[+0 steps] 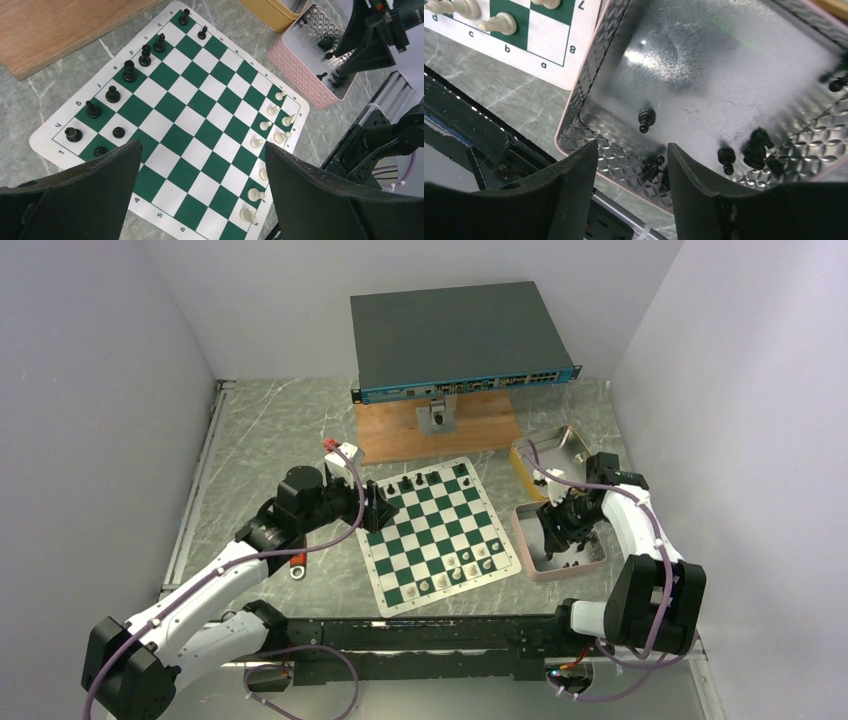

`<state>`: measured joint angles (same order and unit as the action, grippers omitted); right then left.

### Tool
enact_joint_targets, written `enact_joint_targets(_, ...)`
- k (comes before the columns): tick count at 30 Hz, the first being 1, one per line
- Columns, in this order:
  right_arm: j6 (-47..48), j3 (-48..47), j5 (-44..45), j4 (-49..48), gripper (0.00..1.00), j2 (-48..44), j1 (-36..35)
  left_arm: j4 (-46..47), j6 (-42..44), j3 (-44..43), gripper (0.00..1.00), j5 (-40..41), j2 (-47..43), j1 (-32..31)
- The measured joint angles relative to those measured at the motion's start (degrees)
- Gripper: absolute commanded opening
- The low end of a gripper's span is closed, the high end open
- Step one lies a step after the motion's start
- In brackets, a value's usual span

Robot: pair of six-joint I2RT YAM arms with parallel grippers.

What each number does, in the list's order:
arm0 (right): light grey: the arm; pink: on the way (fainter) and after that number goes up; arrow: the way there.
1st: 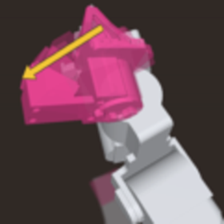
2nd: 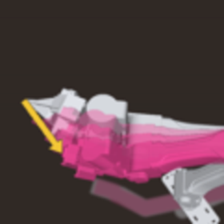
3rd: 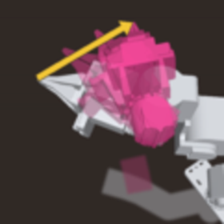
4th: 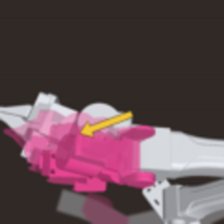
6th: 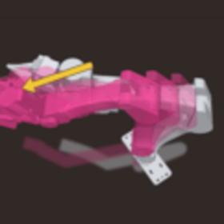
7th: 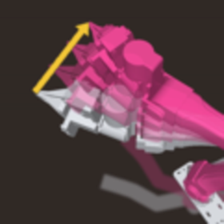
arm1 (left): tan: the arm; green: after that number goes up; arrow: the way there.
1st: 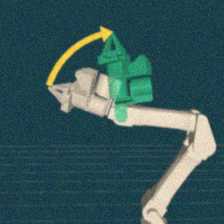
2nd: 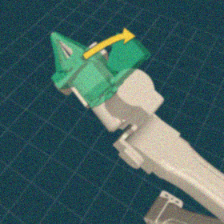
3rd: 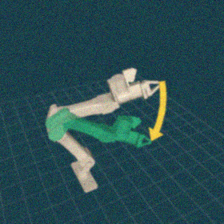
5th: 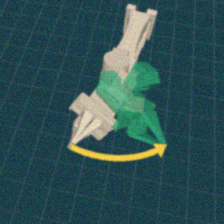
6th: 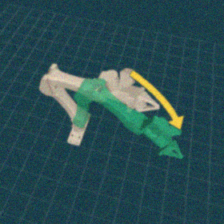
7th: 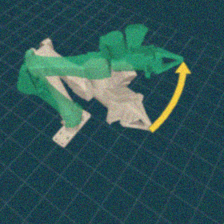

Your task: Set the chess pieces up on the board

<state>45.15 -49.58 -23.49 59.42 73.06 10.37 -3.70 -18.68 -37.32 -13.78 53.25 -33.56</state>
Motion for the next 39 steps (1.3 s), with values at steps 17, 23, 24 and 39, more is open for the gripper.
enact_joint_targets(17, -4.4, 5.7, 4.0, -6.3, 0.4, 1.1, -3.5, 0.5, 0.0, 0.6, 0.97, -3.0, -0.3, 0.0)
enact_joint_targets(23, -6.0, 6.3, 6.0, -8.1, 0.32, 2.3, -4.4, 0.5, 0.0, 0.6, 0.97, -3.1, -0.3, 0.0)
enact_joint_targets(24, -6.2, 6.3, 6.2, -8.3, 0.31, 2.4, -4.4, 0.5, 0.0, 0.6, 0.97, -3.1, -0.3, 0.0)
enact_joint_targets(39, -7.3, 6.3, 7.6, -9.9, 0.16, 4.2, -4.6, 0.9, 0.0, 1.2, 0.97, -3.1, -0.4, 0.0)
